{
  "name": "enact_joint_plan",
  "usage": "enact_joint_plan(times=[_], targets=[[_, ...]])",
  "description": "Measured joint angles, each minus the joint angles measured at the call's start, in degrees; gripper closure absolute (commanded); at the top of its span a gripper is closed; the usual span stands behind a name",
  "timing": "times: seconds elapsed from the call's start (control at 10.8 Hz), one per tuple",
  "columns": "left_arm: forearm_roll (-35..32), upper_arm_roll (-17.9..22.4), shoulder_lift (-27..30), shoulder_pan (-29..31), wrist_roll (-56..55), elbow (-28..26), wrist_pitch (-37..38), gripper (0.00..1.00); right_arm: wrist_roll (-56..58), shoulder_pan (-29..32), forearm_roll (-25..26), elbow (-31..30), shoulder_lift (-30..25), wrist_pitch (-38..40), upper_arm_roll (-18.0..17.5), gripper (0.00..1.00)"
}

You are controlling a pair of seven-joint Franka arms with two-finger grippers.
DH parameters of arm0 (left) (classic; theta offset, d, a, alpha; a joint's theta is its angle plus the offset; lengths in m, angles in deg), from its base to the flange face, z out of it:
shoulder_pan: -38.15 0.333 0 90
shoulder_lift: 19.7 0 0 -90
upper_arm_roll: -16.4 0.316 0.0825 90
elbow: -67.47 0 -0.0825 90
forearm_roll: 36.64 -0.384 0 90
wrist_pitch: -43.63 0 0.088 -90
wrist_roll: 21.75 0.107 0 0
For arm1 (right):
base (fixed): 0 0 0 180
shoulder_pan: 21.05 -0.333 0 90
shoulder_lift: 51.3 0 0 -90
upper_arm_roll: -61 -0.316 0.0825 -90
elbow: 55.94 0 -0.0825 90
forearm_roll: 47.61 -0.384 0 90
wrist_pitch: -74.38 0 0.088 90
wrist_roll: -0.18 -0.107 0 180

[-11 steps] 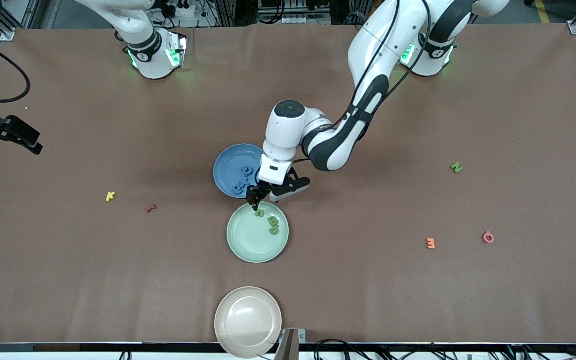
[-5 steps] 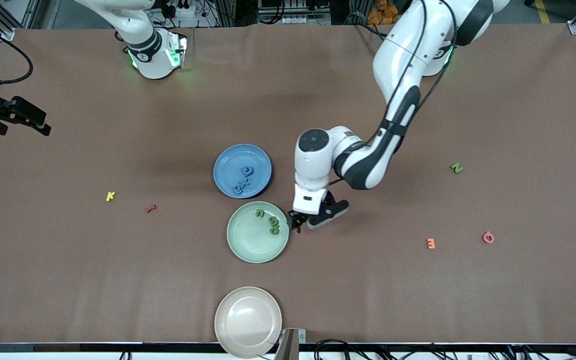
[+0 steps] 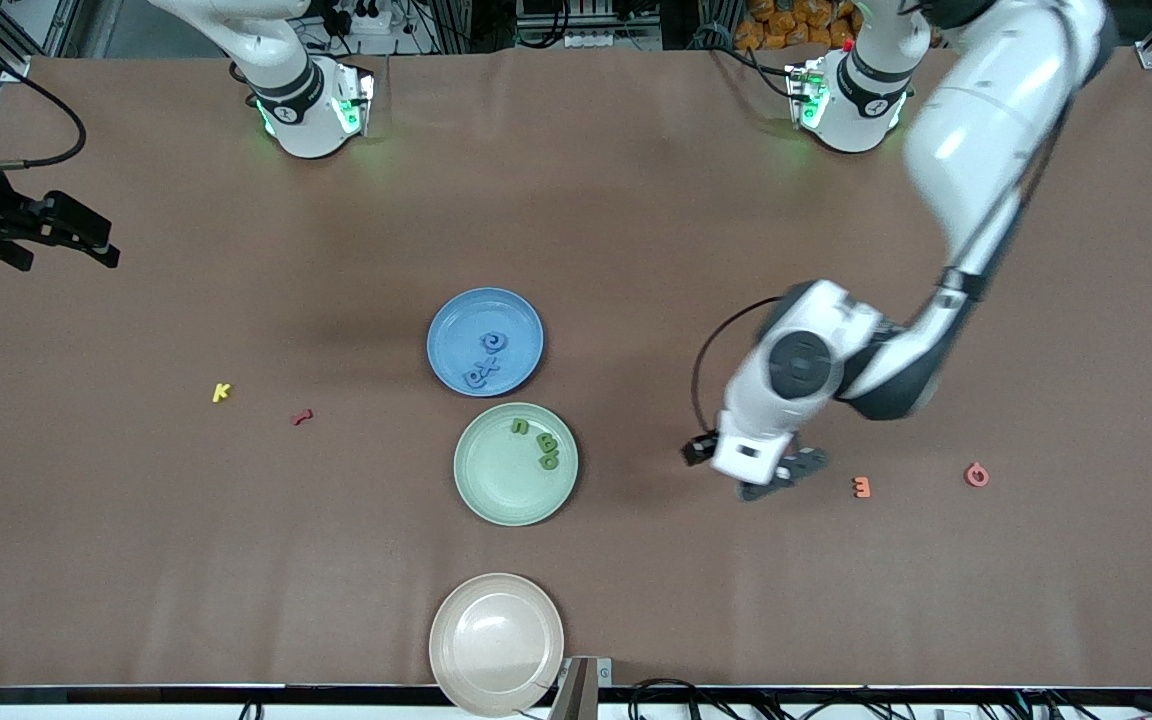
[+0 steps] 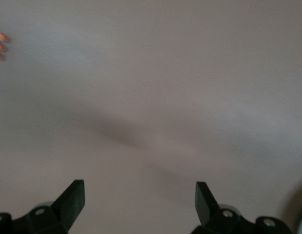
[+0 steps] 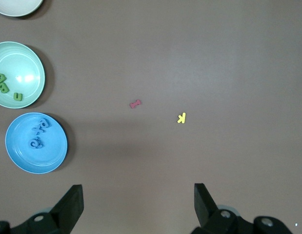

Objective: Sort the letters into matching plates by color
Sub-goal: 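Move the left gripper to the orange letters beside the green letters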

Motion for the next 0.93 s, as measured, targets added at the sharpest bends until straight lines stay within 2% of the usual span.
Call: enact_joint_plan(times=[0.09, 0.28, 0.65, 0.93], targets=[[0.0, -4.1, 0.2, 6.3, 4.3, -0.2, 3.0, 0.0, 0.5, 0.0, 0.0, 0.0, 0.0, 0.5, 0.0, 0.0], [0.0, -8.8, 0.3, 14.1, 8.0, -0.9, 6.0, 0.0, 0.8, 0.0, 0.0, -0.1, 0.0, 0.8, 0.0, 0.0], [0.0, -10.3, 0.4, 17.0, 9.6, -1.4, 10.2, 0.0, 0.8, 0.0, 0.0, 0.5, -0.1, 0.8, 0.2, 0.0], [0.0, -10.6, 1.3, 21.9, 15.6, -1.4, 14.0, 0.0, 0.8, 0.0, 0.0, 0.6, -0.1, 0.8, 0.2, 0.0]])
